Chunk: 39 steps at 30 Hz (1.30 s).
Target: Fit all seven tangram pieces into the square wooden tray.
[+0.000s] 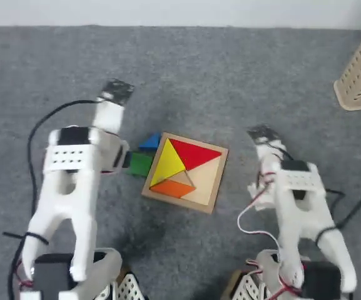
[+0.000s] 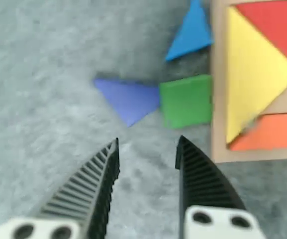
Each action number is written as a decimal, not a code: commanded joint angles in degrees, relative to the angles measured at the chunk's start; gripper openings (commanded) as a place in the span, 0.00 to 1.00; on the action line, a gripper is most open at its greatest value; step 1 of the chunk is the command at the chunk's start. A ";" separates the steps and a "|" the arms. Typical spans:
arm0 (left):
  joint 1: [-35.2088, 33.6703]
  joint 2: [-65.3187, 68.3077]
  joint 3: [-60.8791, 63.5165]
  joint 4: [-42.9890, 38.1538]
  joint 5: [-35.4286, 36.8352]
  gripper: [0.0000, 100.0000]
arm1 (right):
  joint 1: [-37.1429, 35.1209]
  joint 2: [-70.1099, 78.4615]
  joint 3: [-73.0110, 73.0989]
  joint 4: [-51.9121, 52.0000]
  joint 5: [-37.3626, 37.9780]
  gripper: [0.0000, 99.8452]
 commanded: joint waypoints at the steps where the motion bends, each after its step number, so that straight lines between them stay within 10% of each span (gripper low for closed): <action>1: 3.08 5.71 -4.00 -1.93 3.78 0.18 | 2.68 -5.05 4.48 -5.41 1.32 0.01; 39: 7.21 31.30 -14.20 -6.51 7.65 0.18 | 3.12 -10.24 9.85 -7.69 1.32 0.01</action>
